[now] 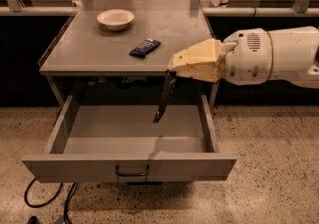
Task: Place rxbar chocolate into top drawer
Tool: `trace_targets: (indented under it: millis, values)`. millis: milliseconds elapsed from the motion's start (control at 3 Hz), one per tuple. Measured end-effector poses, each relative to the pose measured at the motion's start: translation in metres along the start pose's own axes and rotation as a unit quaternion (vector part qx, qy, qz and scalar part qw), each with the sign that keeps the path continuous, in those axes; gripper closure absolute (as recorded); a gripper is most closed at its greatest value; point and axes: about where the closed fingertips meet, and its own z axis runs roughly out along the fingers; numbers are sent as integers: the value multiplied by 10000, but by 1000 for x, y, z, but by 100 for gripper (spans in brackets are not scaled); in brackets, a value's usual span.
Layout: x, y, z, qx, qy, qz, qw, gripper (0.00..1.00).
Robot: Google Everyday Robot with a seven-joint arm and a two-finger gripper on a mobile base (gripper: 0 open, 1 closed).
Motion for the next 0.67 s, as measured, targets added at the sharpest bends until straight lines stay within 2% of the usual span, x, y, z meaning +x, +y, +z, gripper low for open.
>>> trace_targets:
  millis: [333,667]
  values:
    - [-8,-9,15,-468,12,-48,9989,100]
    - [-28,-35,50,-1429,-325,56,9892,100]
